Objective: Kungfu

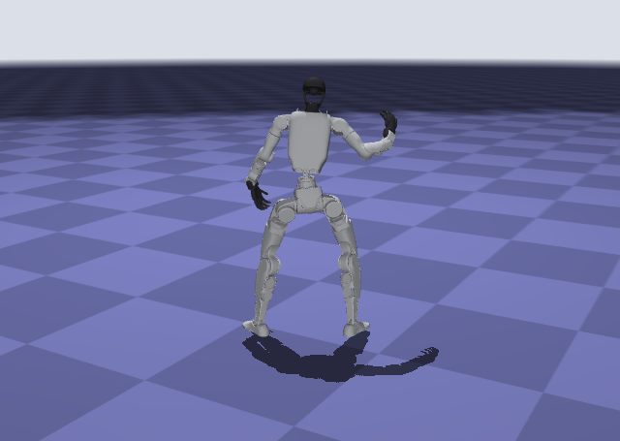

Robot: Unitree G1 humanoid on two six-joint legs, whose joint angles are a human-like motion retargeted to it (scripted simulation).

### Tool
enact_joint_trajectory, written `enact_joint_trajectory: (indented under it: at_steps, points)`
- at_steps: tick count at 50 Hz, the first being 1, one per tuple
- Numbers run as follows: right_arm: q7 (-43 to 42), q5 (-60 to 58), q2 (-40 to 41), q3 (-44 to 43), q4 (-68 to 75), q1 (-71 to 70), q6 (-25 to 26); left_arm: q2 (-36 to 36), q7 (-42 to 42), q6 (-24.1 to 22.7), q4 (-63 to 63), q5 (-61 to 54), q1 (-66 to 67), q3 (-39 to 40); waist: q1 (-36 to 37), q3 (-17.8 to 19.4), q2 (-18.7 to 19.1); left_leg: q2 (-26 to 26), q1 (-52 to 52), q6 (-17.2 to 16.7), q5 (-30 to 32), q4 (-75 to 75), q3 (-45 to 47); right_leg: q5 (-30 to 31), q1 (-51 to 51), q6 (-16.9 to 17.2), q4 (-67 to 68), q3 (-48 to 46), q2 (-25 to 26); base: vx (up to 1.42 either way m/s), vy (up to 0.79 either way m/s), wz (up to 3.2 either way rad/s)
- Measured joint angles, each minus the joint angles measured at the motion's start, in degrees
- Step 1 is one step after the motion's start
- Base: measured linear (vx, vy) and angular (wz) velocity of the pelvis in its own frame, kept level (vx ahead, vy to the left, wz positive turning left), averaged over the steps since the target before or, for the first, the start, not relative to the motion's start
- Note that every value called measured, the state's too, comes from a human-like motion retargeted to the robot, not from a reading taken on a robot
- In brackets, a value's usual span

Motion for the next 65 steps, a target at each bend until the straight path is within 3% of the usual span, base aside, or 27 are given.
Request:
enact_joint_trajectory:
  at_steps: [4, 7, 10, 12, 15, 18, 20, 24, 28, 32, 34, 35, 39, 43, 45, 47, 50, 52, 57, 60, 65]
  points:
    - [6.9, -7.0, 6.7, 10.1, 21.0, -2.9, -1.0, 3.2, 6.5, 0.4, 0.7, 13.7, 4.6, -1.8, 3.9, 0.0, 0.3, -3.2, -4.0, 0.0, -0.6, 3.2, -5.3, 2.2, 3.0, 4.0, -2.4, -0.4, -0.7, 0.37, 0.21, 1.21]
    - [10.2, -7.8, 13.4, 17.2, 37.1, -4.5, 4.0, 3.1, 8.7, 3.5, 0.8, 24.7, 7.0, -3.6, 8.2, -0.6, 1.4, -6.2, -8.2, 0.0, -1.1, 6.1, -11.6, 3.7, 6.8, 7.6, -4.6, -1.4, 0.9, 0.48, 0.18, 1.97]
    - [14.7, 1.7, 22.9, 23.1, 47.8, -6.1, 11.4, 0.7, 9.9, 7.9, 0.9, 38.7, 8.9, -5.1, 15.2, -3.5, 2.6, -8.7, -13.6, 0.0, -0.8, 8.2, -16.8, 5.3, 9.8, 8.2, -7.6, -1.0, 4.9, 0.31, 0.01, 2.45]
    - [14.0, 10.7, 30.4, 29.1, 49.8, -8.0, 12.9, -0.6, 10.0, 10.2, 1.7, 47.0, 11.2, -5.8, 21.4, -6.3, 1.6, -10.7, -17.3, 0.0, -0.3, 9.6, -20.0, 6.2, 10.9, 8.2, -9.8, 4.0, 9.0, 0.29, -0.22, 2.56]
    - [11.5, 20.8, 38.8, 39.0, 47.7, -14.9, 14.0, -0.8, 10.3, 11.8, 5.3, 56.2, 17.9, -4.4, 29.5, -9.4, -2.6, -14.1, -20.4, 0.0, -0.6, 12.5, -23.2, 5.6, 14.7, 8.2, -12.6, 12.2, 15.3, 0.42, -0.46, 2.68]
    - [16.6, 27.9, 40.1, 39.3, 38.5, -29.0, 22.9, -0.7, 8.9, 16.1, 12.3, 57.3, 24.8, -2.9, 36.4, -8.6, -6.6, -17.3, -22.5, 0.0, -0.8, 15.4, -25.6, 3.8, 19.0, 8.2, -15.6, 12.3, 18.5, 0.12, -0.47, 1.96]
    - [19.8, 33.8, 39.9, 39.8, 29.8, -40.3, 27.7, -1.4, 6.3, 19.1, 18.4, 57.2, 29.2, -1.1, 39.5, -7.0, -8.0, -18.1, -23.3, 0.0, -1.0, 16.8, -24.9, 2.4, 21.1, 8.2, -17.6, 9.4, 18.1, -0.01, -0.2, 0.78]
    - [25.5, 48.2, 36.7, 43.1, 15.5, -59.2, 31.5, -4.1, 1.0, 22.6, 26.5, 60.0, 41.7, 0.0, 42.4, -6.9, -11.8, -19.4, -24.3, 0.0, -1.9, 18.5, -23.7, -0.3, 22.5, 8.2, -19.1, 7.3, 16.1, 0.29, -0.07, 0.3]
    - [29.9, 51.0, 32.6, 45.5, 10.5, -70.0, 31.9, -9.0, -5.1, 21.5, 28.9, 63.4, 52.6, -0.3, 41.3, -8.5, -15.7, -19.4, -26.3, 0.0, -1.7, 19.6, -23.4, -0.3, 22.4, 8.2, -21.0, 6.3, 16.1, 0.31, -0.18, 0.14]
    - [24.8, 45.7, 28.0, 46.3, 9.4, -72.7, 25.2, -13.2, -10.1, 18.3, 29.7, 65.8, 53.8, -2.0, 41.4, -9.2, -18.7, -15.5, -29.7, 2.1, -3.0, 22.8, -20.6, 2.3, 21.3, 8.2, -22.8, 6.1, 18.3, 0.22, -0.4, -0.12]
    - [19.8, 45.4, 26.7, 46.3, 8.4, -71.9, 19.9, -14.2, -12.0, 16.6, 29.3, 65.9, 52.1, -3.2, 41.4, -9.6, -19.7, -11.7, -30.7, 5.4, -5.2, 24.5, -16.8, 4.9, 21.1, 8.2, -23.9, 6.0, 19.8, 0.27, -0.39, -0.21]
    - [17.6, 45.7, 26.3, 46.2, 7.5, -71.4, 17.1, -14.4, -12.7, 15.7, 28.9, 65.6, 50.7, -4.0, 41.4, -9.8, -19.9, -9.2, -30.7, 5.7, -6.2, 25.2, -14.8, 6.4, 21.1, 8.2, -24.4, 5.9, 20.7, 0.25, -0.37, -0.36]
    - [12.7, 46.6, 27.9, 46.4, 4.9, -68.0, 10.6, -14.2, -11.4, 13.4, 25.7, 63.9, 45.8, -6.3, 41.0, -11.4, -20.5, -9.0, -31.3, 4.9, -8.7, 26.7, -18.2, 17.2, 20.5, 8.2, -24.4, 5.2, 22.2, 0.54, -0.3, -0.33]
    - [13.0, 47.0, 30.7, 47.5, 2.1, -63.4, 12.2, -12.8, -7.9, 12.5, 23.2, 58.4, 42.7, -6.5, 39.4, -13.1, -20.3, -12.0, -26.8, 7.9, -14.4, 26.1, -18.6, 33.5, 21.0, 8.2, -21.3, 5.6, 18.8, 0.78, 0.05, 0.24]
    - [14.0, 48.9, 32.2, 48.4, 2.3, -62.7, 14.2, -12.8, -7.7, 12.2, 22.6, 55.6, 41.5, -6.5, 38.0, -12.9, -19.0, -14.7, -21.9, 10.5, -17.3, 24.6, -17.5, 40.7, 20.8, 8.2, -16.0, 11.1, 15.3, 0.8, 0.25, 0.61]
    - [15.1, 51.3, 33.8, 49.5, 3.6, -62.9, 16.2, -12.8, -8.7, 12.1, 21.7, 54.7, 39.9, -6.9, 35.2, -12.2, -16.3, -15.9, -16.8, 11.7, -18.4, 22.1, -18.6, 44.7, 17.6, 8.2, -7.8, 19.9, 17.6, 0.64, -0.08, 0.66]
    - [16.8, 54.0, 35.9, 50.1, 5.5, -62.2, 18.6, -11.2, -9.8, 11.5, 20.2, 56.1, 37.1, -8.3, 28.7, -10.6, -11.9, -16.9, -9.9, 11.5, -18.6, 18.2, -23.1, 31.0, 11.3, 8.2, 5.3, 30.1, 28.7, 0.53, -0.43, 1.12]
    - [16.6, 54.3, 36.3, 50.4, 7.0, -61.6, 18.9, -9.7, -9.6, 11.7, 19.4, 57.5, 35.6, -8.6, 25.1, -10.3, -10.0, -18.3, -5.7, 12.4, -17.9, 14.3, -24.7, 25.4, 6.9, 8.2, 9.9, 30.5, 30.8, 0.46, -0.21, 1.05]
    - [14.1, 51.9, 35.3, 51.0, 9.4, -60.3, 18.5, -7.0, -8.5, 11.2, 17.3, 58.7, 34.7, -8.0, 17.3, -9.2, -7.4, -27.3, 9.1, 19.0, -12.9, -1.6, -27.3, 14.5, -1.9, 7.4, 11.6, 31.6, 24.7, 0.4, 0.08, 1.12]
    - [13.8, 50.8, 35.0, 50.6, 9.9, -60.3, 18.8, -5.0, -7.9, 10.9, 16.1, 59.0, 34.2, -6.6, 14.5, -8.2, -6.5, -28.3, 15.6, 20.3, -12.5, -6.5, -27.9, 11.8, -6.2, 3.7, 4.9, 32.7, 25.4, 0.28, -0.29, 0.74]
    - [14.2, 49.7, 34.9, 51.5, 10.1, -59.9, 19.2, -3.4, -8.0, 11.1, 15.7, 58.5, 34.6, -5.8, 9.7, -7.3, -6.5, -31.2, 24.0, 21.7, -15.8, -8.6, -29.7, 8.4, -7.0, -7.0, -13.7, 38.4, 22.8, 0.39, -0.39, 0.66]
